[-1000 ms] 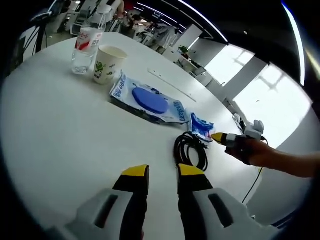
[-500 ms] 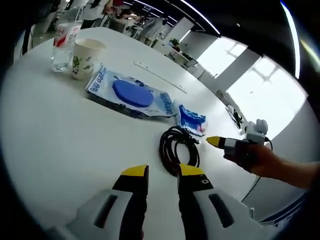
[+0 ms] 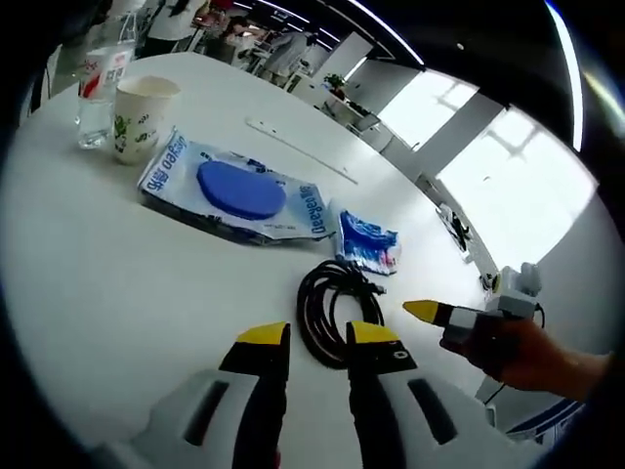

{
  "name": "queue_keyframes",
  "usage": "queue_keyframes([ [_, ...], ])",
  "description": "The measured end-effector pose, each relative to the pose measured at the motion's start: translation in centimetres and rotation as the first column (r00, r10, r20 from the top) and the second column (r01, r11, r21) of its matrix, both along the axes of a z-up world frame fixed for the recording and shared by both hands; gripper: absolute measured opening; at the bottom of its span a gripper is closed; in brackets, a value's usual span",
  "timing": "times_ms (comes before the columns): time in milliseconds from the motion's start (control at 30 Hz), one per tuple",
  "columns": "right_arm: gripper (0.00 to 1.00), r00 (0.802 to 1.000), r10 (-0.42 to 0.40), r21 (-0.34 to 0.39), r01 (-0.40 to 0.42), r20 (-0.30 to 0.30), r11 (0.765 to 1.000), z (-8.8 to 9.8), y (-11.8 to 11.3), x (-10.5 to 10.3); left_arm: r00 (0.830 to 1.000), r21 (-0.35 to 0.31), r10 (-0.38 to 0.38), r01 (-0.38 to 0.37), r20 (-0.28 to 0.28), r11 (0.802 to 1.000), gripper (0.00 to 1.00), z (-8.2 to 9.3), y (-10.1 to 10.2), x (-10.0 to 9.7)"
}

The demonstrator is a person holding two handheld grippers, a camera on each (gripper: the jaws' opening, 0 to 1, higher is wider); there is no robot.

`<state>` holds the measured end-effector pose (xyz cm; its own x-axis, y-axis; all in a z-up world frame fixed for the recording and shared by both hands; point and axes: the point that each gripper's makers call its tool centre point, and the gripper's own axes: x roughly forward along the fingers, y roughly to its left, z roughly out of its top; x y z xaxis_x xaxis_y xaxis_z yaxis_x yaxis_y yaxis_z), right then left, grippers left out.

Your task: Arrange the tabletop items into an orderly group along one side of the table until the central work area is clear of visible clutter.

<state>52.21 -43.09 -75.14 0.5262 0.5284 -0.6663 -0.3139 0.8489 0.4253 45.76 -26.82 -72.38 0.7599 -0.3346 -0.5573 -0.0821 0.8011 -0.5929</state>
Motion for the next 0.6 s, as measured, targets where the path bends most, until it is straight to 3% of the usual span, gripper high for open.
queue_keyframes([
  [300, 0.16, 0.999, -0.003, 0.082, 0.007, -0.051, 0.997, -0.4, 2.6, -4.0, 1.0, -0.03, 0.028, -0.028, -0.005, 0.999, 0.18, -0.5, -0.1, 1.5],
  [600, 0.16, 0.996, -0.055, 0.145, 0.064, -0.069, 0.987, 0.2, 4.1, -4.7, 0.998, -0.037, 0.058, -0.058, -0.004, 0.998, 0.15, -0.7, 0.3, 2.2],
])
